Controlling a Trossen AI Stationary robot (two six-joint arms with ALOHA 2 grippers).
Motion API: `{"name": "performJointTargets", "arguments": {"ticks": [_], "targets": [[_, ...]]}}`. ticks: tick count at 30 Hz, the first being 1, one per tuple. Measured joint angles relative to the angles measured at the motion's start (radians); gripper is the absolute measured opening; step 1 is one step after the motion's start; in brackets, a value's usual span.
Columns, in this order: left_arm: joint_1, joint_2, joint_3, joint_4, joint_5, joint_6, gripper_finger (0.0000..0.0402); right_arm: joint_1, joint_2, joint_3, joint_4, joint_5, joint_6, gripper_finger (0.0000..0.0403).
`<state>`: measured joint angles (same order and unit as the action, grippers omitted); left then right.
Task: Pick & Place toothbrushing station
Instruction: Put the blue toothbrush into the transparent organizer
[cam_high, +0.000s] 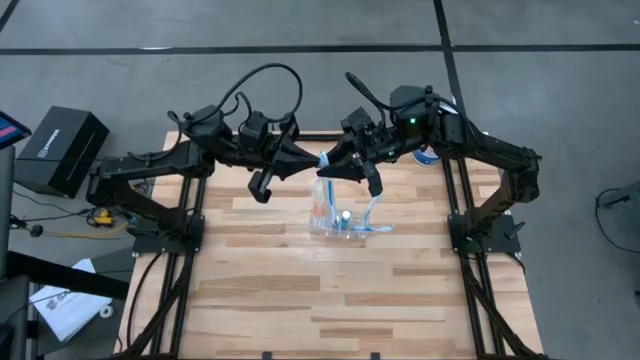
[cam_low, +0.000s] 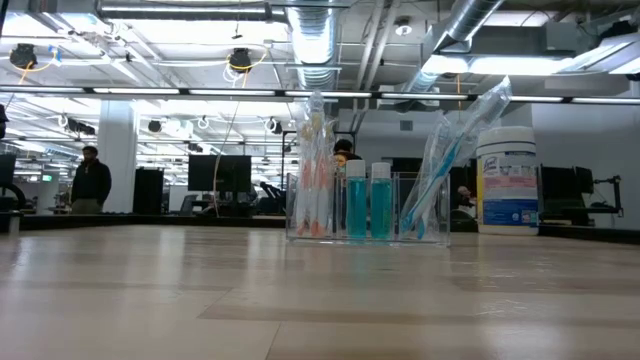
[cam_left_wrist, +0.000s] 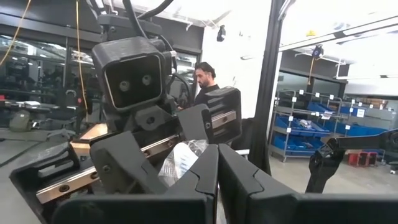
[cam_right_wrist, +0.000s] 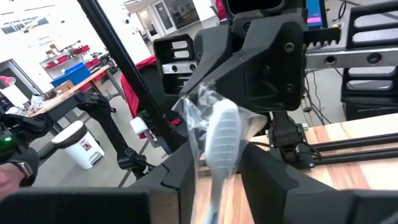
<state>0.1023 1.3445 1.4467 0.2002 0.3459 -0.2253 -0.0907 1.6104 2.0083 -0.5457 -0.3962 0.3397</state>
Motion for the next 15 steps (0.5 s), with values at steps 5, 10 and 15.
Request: {"name": "performJointTargets", "arguments": {"ticks": [5,10,15], "targets": [[0.013,0.0,0.0,-0.001,0.0,0.0,0.0,-0.011,0.0,0.0,0.001,-0.002,-0.039,0.0057],[0.041,-0.002,0.0,0.002,0.03,-0.001,0.0,-0.018,0.0,0.0,-0.002,-0.014,-0.076,0.0011],[0.075,-0.011,-0.001,-0.003,0.062,0.004,0.0001,-0.025,0.0,0.0,0.001,-0.022,-0.078,0.0005]]}}
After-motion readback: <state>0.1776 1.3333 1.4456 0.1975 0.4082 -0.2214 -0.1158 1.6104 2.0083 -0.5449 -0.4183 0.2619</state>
